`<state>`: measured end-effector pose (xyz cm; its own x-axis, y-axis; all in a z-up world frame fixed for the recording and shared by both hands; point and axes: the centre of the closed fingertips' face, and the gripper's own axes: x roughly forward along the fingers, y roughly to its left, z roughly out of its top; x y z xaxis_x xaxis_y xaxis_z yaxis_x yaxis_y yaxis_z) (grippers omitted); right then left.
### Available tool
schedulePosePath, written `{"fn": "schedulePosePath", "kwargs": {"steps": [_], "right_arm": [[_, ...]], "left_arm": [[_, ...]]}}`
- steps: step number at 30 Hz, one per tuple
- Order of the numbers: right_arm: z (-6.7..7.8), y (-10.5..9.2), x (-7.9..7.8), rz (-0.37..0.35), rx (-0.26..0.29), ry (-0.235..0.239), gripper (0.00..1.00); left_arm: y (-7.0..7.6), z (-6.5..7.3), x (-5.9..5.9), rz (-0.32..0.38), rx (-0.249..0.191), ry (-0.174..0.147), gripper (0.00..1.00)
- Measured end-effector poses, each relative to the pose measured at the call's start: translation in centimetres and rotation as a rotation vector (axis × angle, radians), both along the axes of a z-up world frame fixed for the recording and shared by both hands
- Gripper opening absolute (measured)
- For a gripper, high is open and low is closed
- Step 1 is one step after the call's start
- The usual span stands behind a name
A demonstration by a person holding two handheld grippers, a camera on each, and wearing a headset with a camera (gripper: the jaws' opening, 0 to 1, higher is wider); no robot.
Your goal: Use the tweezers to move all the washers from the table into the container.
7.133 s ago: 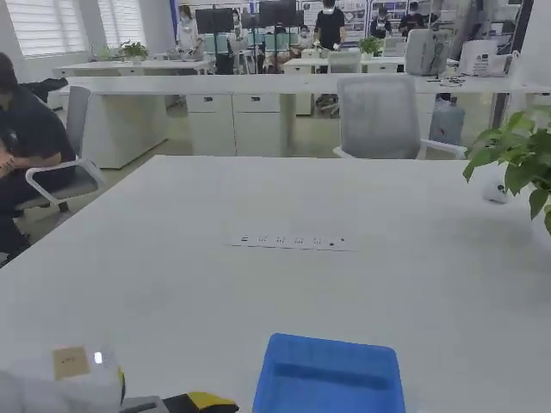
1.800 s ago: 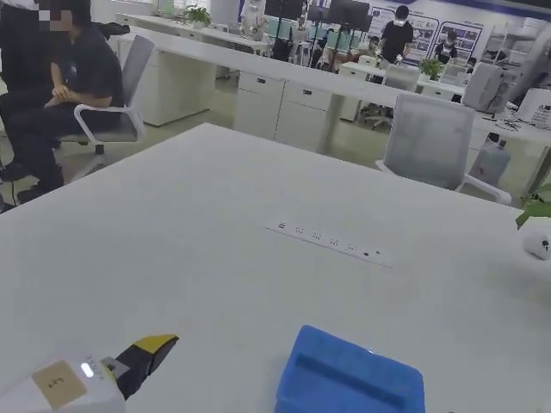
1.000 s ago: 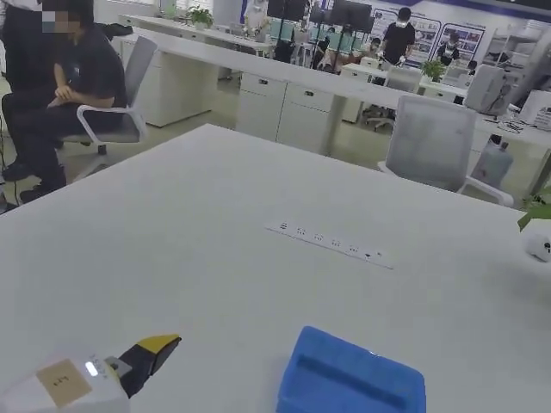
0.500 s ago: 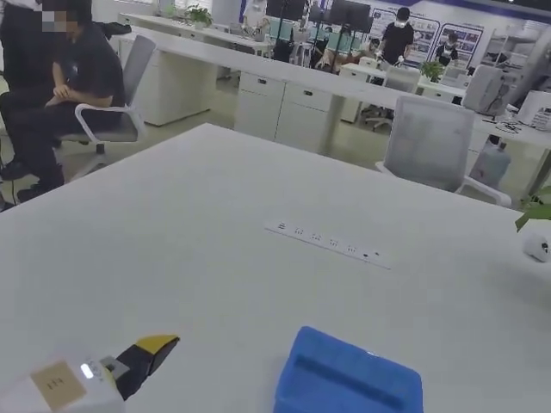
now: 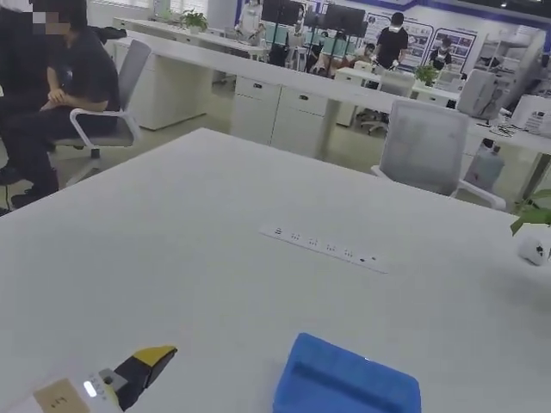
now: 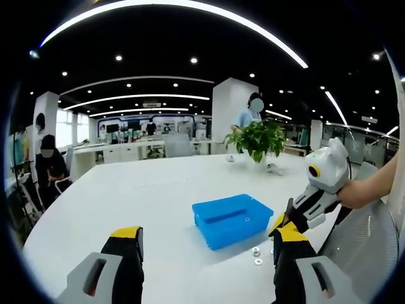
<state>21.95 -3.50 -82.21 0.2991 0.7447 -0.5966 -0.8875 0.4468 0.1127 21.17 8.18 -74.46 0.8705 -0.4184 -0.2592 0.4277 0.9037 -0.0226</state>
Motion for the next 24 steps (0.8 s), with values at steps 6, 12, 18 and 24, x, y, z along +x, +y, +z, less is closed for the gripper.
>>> {"fn": "schedulePosePath", "kwargs": {"steps": [6, 12, 18, 24], "right_arm": [[2.2, 0.2, 0.4, -0.003, 0.03, -0.028, 0.03], [5.2, 0.5, 1.7, -0.013, 0.074, -0.064, 0.03], [8.1, 0.7, 3.6, -0.027, 0.12, -0.095, 0.03], [10.1, 0.9, 5.9, -0.031, 0.143, -0.13, 0.03]], "left_arm": [[-0.2, -0.2, 0.0, -0.01, 0.014, 0.007, 0.86], [-0.2, -0.2, -0.1, -0.011, 0.011, 0.007, 0.85], [-0.1, -0.3, 0.0, -0.01, 0.016, 0.006, 0.85], [0.0, -0.2, 0.0, -0.003, 0.017, 0.003, 0.84]]}}
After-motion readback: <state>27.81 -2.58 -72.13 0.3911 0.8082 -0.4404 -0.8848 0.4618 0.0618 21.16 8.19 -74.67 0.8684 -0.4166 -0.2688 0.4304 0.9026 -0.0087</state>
